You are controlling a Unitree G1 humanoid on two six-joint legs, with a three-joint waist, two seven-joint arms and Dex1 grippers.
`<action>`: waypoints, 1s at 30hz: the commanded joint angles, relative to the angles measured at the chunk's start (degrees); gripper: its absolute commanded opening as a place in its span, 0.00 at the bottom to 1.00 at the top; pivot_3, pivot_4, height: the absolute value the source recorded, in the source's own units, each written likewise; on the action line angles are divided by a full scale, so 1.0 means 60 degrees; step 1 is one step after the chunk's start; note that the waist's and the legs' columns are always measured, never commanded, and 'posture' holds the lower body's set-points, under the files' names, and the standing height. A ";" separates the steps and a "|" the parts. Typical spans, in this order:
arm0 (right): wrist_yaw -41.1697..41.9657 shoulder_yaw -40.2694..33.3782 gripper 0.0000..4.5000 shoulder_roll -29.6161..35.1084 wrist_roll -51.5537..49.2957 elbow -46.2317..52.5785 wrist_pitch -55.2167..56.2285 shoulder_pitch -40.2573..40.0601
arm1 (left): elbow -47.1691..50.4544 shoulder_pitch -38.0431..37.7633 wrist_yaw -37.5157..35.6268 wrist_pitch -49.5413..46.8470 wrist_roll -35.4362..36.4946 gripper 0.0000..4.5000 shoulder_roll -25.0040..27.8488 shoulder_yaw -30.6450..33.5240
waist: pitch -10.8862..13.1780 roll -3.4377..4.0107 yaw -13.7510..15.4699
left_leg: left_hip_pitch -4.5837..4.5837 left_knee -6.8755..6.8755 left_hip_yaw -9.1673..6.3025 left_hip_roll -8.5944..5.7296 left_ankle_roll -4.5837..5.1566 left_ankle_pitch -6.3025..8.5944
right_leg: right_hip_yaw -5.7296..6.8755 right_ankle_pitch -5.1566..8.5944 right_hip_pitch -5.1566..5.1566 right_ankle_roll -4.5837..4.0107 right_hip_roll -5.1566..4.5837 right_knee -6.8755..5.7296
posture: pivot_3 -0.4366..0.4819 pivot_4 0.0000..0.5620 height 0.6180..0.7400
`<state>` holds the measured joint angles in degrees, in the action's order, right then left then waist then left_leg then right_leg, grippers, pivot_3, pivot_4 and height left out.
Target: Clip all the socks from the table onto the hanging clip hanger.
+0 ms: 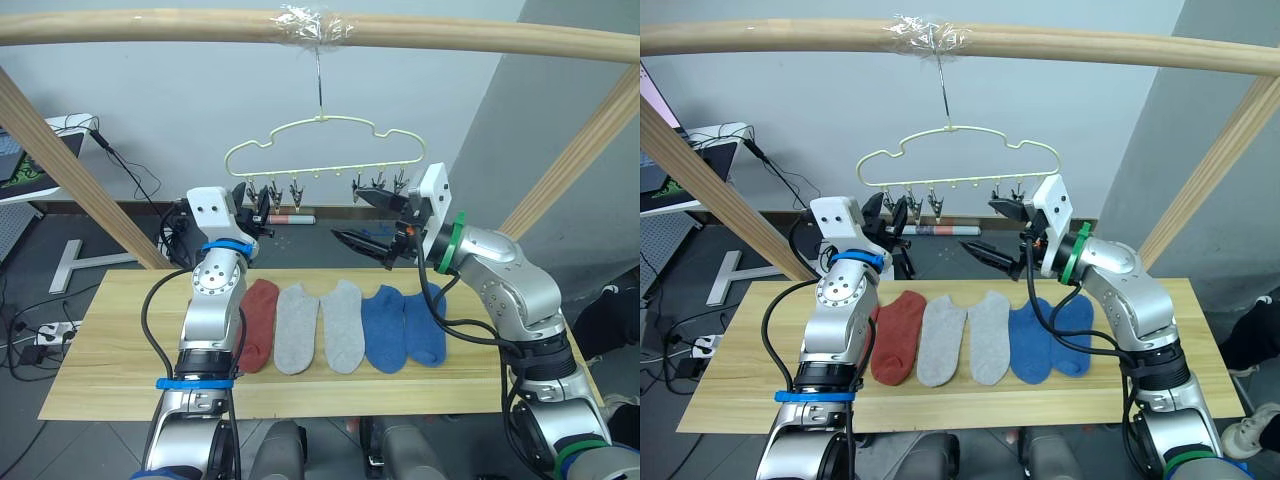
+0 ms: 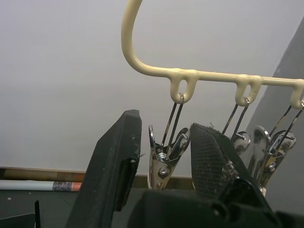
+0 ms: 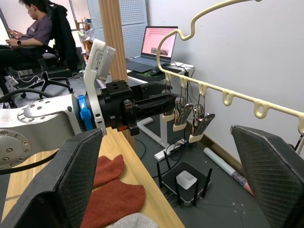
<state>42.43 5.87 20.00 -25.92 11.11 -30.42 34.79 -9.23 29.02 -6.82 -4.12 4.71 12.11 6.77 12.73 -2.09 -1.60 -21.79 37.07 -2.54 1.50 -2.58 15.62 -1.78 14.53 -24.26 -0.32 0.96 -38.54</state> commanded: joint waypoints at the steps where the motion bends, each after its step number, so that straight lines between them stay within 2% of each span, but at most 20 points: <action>1: 0.0003 -0.0200 1.00 0.0040 -0.0159 0.0335 0.0020 0.0041 | 0.0260 0.0136 -0.0060 0.0346 0.0071 0.30 -0.0011 0.0042 | 0.0000 0.0000 0.0000 | 0.0000 0.0000 0.0000 0.0000 0.0000 0.0000 | 0.0000 0.0000 0.0000 -0.0001 0.0000 0.0000 | 0.47 0.39 1.00; 4: -0.0013 -0.0207 1.00 0.0049 -0.0161 0.0387 -0.0006 0.0027 | 0.0293 0.0097 -0.0065 0.0333 0.0096 0.11 -0.0012 0.0050 | 0.0000 0.0000 0.0000 | 0.0000 -0.0001 -0.0001 0.0000 0.0000 0.0000 | 0.0000 0.0000 0.0000 -0.0001 0.0000 0.0001 | 0.47 0.39 1.00; 7: -0.0046 -0.0233 1.00 0.0030 -0.0210 0.0445 -0.0069 0.0089 | 0.0319 0.0088 -0.0089 0.0313 0.0165 0.01 -0.0016 0.0058 | 0.0000 0.0000 -0.0001 | 0.0000 0.0000 -0.0001 0.0000 0.0000 0.0000 | 0.0000 0.0000 0.0000 -0.0001 0.0000 0.0000 | 0.46 0.39 1.00; 15: -0.0223 0.0016 1.00 0.0151 0.0163 0.0540 -0.0137 -0.0480 | 0.0358 0.0173 -0.0339 -0.0206 0.0447 0.01 0.0109 0.0149 | 0.0002 0.0000 0.0000 | -0.0001 0.0000 -0.0005 0.0000 0.0000 0.0000 | 0.0004 -0.0001 0.0001 -0.0001 0.0000 0.0000 | 0.47 0.40 1.00; 19: -0.0970 0.0384 1.00 0.0747 0.1604 -0.0090 0.0190 -0.1626 | 0.0588 0.0041 -0.0619 -0.0544 0.0619 0.01 0.0262 0.0180 | 0.0004 -0.0003 0.0027 | -0.0001 0.0000 -0.0013 -0.0008 0.0000 0.0000 | 0.0011 0.0004 0.0010 0.0007 -0.0008 0.0004 | 0.48 0.41 1.00; 24: -0.2409 -0.0220 1.00 0.0786 0.2490 -0.1365 0.0264 -0.2713 | 0.0798 -0.0151 -0.0794 -0.0815 0.0767 0.01 0.0397 0.0267 | 0.0030 0.0008 -0.0004 | 0.0009 0.0001 -0.0010 -0.0008 -0.0002 -0.0001 | -0.0019 0.0010 0.0005 0.0017 -0.0007 -0.0009 | 0.49 0.42 1.00; 30: -0.2940 -0.0384 1.00 0.0594 0.2857 -0.2423 0.0123 -0.2968 | 0.0832 -0.0216 -0.0876 -0.0971 0.0827 0.01 0.0413 0.0248 | 0.0039 0.0010 -0.0045 | 0.0023 -0.0001 0.0027 -0.0003 -0.0003 -0.0002 | -0.0031 0.0026 0.0005 0.0044 -0.0001 -0.0019 | 0.49 0.42 1.00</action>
<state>25.25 4.31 23.69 -9.45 -4.16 -30.39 16.47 -6.15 28.06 -11.96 -9.78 9.26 14.27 7.73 12.97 -2.03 -1.87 -21.67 37.06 -2.35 1.48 -2.60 15.61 -2.03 14.69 -24.23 -0.05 0.96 -38.68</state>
